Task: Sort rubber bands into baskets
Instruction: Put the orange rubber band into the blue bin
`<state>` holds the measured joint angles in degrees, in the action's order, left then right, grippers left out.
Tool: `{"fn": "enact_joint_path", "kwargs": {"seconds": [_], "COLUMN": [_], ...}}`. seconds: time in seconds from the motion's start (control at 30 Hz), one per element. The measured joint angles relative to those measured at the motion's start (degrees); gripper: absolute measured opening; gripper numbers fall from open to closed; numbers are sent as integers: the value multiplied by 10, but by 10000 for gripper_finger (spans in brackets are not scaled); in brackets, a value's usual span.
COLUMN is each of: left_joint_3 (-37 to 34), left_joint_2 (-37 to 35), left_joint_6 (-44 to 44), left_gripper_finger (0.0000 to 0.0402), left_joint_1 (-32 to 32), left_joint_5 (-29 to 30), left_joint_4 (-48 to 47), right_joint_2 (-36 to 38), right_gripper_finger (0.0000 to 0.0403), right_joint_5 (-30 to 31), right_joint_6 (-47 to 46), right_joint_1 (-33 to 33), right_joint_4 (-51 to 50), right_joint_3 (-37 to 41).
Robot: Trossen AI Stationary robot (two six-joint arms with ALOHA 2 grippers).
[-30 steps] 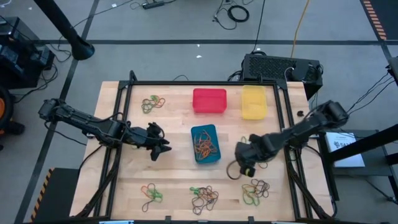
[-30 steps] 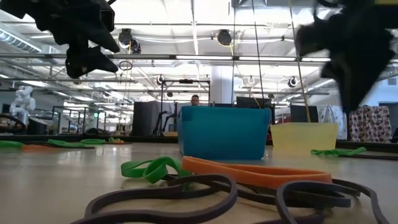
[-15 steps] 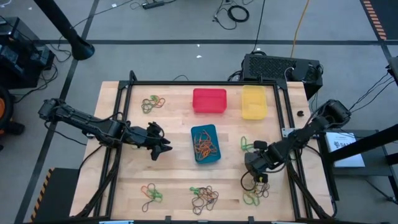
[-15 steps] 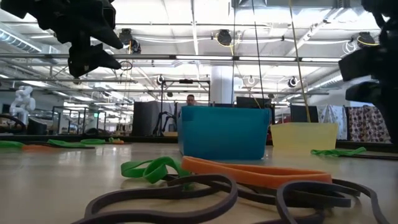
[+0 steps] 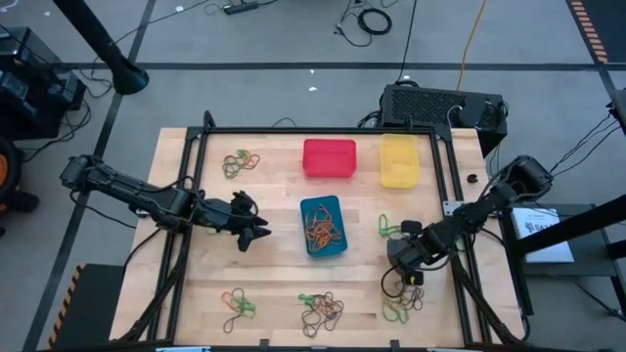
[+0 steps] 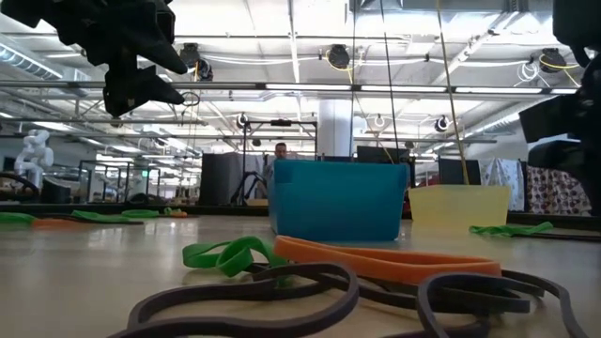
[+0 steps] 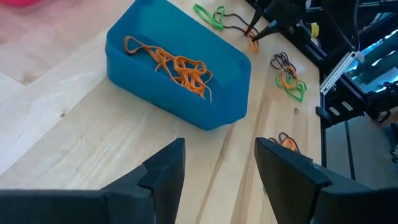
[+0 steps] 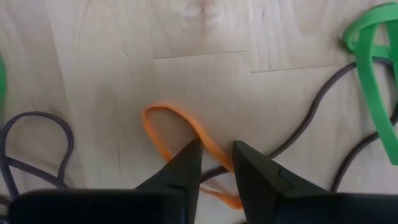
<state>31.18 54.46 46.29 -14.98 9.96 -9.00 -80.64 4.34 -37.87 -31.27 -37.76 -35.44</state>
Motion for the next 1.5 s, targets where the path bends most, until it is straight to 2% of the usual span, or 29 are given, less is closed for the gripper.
{"fn": "enact_joint_path", "kwargs": {"seconds": [0.13,0.2,0.4,0.63,0.73,0.87,0.97,1.27,1.5], "left_joint_3": [0,0,0,0,0,0,0,0,0], "left_joint_2": [0,0,0,0,0,0,0,0,0], "left_joint_6": [0,0,-2,-6,-6,-17,-17,-17,-17], "left_gripper_finger": [200,200,200,200,200,200,200,200,200], "left_joint_1": [0,0,0,0,0,0,0,0,0], "left_joint_5": [0,0,0,0,0,0,0,0,-5], "left_joint_4": [0,0,-1,-5,-5,-5,-5,-5,-8], "right_joint_2": [0,-1,-3,-3,-3,-2,-5,-68,-115], "right_gripper_finger": [25,7,2,1,1,1,1,0,10], "right_joint_5": [-4,-4,9,27,62,155,194,192,124], "right_joint_6": [-1,-12,-39,-10,28,65,71,70,75], "right_joint_1": [0,0,1,10,18,39,67,157,209], "right_joint_4": [7,7,3,-38,-35,-19,16,168,237], "right_joint_3": [0,-4,-44,-153,-201,-252,-275,-280,-280]}}
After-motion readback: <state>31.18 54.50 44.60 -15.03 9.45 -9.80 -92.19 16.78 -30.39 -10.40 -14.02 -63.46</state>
